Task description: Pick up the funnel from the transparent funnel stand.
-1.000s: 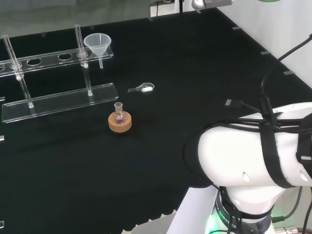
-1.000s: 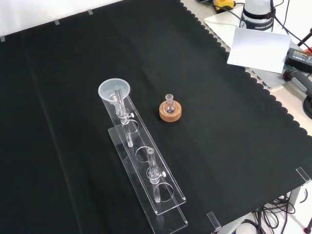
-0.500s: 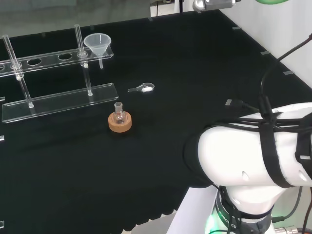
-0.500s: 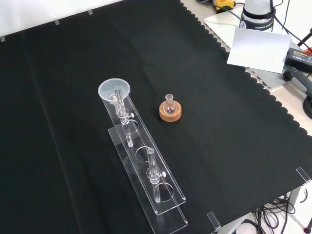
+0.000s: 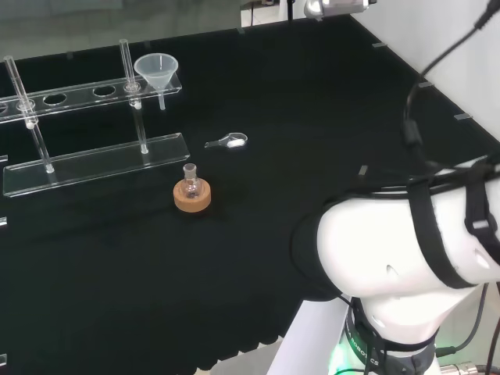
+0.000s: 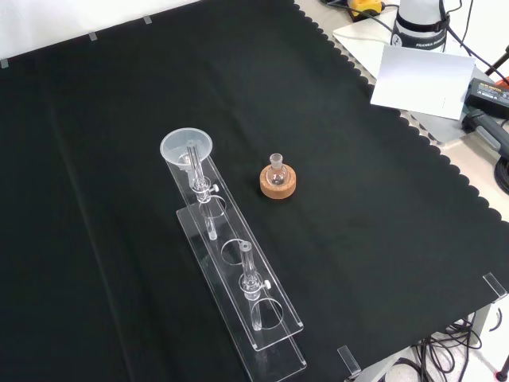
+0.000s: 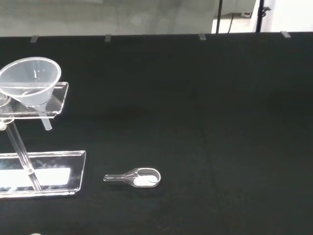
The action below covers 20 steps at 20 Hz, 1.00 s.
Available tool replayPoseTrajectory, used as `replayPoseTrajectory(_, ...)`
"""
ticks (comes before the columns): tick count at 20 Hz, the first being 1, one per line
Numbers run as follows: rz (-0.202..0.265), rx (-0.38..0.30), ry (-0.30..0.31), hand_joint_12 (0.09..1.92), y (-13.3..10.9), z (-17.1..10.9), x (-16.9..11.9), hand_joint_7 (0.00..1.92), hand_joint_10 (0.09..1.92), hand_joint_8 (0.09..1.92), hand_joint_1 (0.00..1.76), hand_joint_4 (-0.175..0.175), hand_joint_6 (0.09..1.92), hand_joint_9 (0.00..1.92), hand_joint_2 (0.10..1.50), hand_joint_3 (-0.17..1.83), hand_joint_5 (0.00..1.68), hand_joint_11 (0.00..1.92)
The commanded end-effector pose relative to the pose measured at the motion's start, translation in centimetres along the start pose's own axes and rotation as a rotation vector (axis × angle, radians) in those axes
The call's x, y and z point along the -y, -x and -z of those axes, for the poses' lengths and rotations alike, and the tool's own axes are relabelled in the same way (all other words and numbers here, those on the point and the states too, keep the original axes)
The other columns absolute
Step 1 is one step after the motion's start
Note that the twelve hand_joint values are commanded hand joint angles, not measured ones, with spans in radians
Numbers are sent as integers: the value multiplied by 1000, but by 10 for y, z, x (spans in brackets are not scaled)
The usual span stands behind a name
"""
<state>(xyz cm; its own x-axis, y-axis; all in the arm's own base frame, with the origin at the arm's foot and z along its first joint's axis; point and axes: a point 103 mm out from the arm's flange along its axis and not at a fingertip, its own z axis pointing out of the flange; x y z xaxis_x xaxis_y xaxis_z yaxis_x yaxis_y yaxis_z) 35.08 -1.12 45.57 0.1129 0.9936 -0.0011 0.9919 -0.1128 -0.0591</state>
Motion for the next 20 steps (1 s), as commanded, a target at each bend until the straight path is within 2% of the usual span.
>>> replayPoseTrajectory(1, 71, -9, -35, 1344, -4, -28, -88, 21, 609, 302, 0, 44, 87, 96, 1104, 469, 124, 20)
replayPoseTrajectory(7, 138, 6, -66, 1362, -32, -50, -123, 53, 622, 353, 0, 37, 87, 127, 1104, 425, 135, 2)
replayPoseTrajectory(15, 138, 10, -140, 1373, -69, -83, -130, 54, 642, 411, 0, 28, 87, 165, 1125, 380, 152, 2)
replayPoseTrajectory(20, 161, 14, -174, 1375, -88, -94, -138, 96, 653, 456, 35, 18, 87, 204, 1118, 360, 175, 10)
